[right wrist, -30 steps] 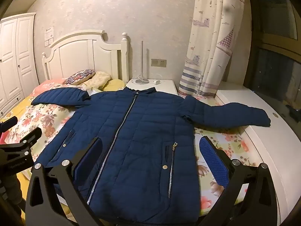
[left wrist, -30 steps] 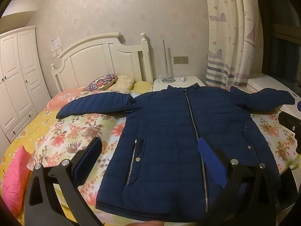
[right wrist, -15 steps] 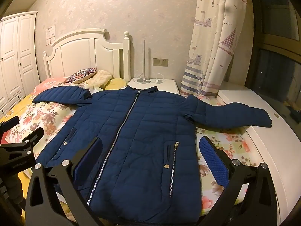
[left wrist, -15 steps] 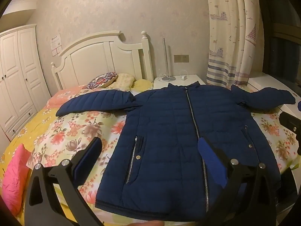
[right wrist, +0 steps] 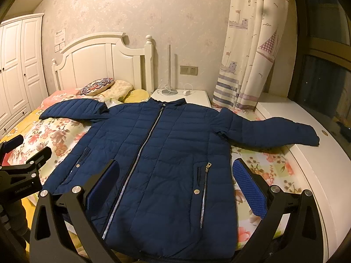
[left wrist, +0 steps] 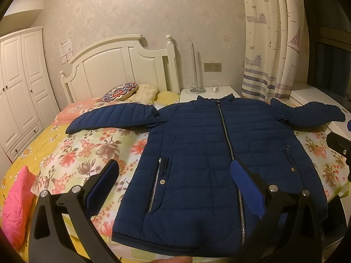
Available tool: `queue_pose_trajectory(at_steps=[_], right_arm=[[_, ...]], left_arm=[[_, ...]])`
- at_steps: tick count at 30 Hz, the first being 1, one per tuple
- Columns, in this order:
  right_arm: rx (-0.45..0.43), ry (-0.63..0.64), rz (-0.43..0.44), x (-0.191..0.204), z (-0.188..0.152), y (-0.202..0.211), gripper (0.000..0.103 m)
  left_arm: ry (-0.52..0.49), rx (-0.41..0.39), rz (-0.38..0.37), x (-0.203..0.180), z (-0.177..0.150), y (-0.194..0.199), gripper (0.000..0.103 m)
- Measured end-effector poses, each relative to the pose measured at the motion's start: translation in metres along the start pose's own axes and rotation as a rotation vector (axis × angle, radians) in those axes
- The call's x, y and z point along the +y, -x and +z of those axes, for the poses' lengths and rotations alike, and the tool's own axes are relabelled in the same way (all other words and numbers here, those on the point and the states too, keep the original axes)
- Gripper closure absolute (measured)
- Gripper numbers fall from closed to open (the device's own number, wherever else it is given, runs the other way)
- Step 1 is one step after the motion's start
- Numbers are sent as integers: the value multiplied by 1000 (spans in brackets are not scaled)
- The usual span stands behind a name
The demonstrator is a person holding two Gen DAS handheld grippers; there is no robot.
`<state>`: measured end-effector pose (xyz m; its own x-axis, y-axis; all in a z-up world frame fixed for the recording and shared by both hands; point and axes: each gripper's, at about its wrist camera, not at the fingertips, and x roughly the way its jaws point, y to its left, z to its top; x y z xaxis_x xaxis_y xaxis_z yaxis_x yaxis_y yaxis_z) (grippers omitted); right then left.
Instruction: Fold large clothes
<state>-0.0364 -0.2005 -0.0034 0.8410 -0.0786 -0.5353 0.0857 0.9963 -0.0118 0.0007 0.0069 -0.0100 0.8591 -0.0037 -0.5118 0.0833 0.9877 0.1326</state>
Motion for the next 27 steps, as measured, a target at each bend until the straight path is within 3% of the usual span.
queue_pose_trajectory(at_steps=[27], right_arm=[[5, -1, 7, 5, -5, -2, 4]], left_arm=[[-2, 0, 0, 3, -7, -1, 2]])
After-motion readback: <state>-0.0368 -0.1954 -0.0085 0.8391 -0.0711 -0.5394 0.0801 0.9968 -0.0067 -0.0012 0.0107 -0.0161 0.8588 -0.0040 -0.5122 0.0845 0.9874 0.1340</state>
